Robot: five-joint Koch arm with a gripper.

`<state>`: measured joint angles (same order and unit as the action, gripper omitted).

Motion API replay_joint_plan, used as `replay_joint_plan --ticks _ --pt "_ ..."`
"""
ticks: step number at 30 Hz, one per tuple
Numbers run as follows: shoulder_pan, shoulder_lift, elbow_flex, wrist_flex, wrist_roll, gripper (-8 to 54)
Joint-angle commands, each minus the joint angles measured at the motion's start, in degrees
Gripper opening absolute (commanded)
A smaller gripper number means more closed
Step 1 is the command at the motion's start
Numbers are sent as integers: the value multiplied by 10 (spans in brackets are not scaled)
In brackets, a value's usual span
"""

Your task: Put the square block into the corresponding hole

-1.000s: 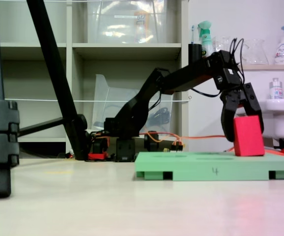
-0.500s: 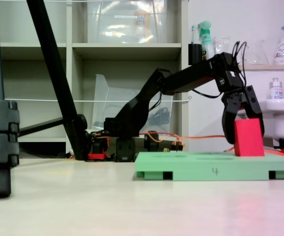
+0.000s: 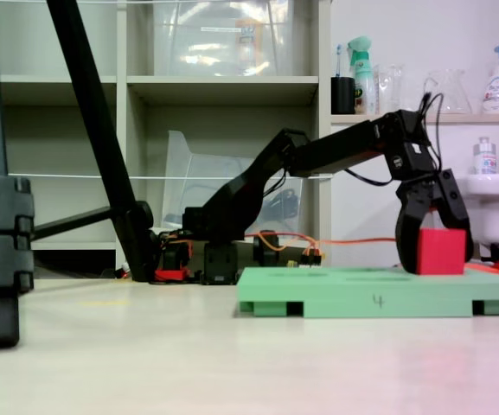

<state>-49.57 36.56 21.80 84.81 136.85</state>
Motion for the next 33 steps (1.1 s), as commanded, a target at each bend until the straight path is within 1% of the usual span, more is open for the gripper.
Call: replay_joint_plan --ticks 1,2,5,6,8,9,11,13,17,21,23,24,25,27,29,30,31,32,33 --pt "-4 11 -14 -10 9 430" --pt "-4 11 -15 -8 9 445" --pt "-2 17 -15 -6 9 461" --pt "-3 18 -15 -6 9 477" --pt "-2 33 -14 -4 9 483" --pt "-3 40 -14 -2 8 519" --pt "-7 61 -14 8 4 522" --pt "-13 99 -14 33 -9 522" --pt "-11 208 -13 105 -91 520" --pt "22 334 5 201 -273 518" --pt "66 423 76 205 -437 513" --pt "88 455 95 202 -496 511" --pt "107 476 98 202 -571 512" --pt "150 519 99 200 -757 512" --pt "185 555 110 196 -885 507" --pt "201 576 131 190 -932 484" --pt "217 599 163 180 -964 479" --pt "234 639 229 153 -987 479" --pt "250 674 289 122 -988 480"
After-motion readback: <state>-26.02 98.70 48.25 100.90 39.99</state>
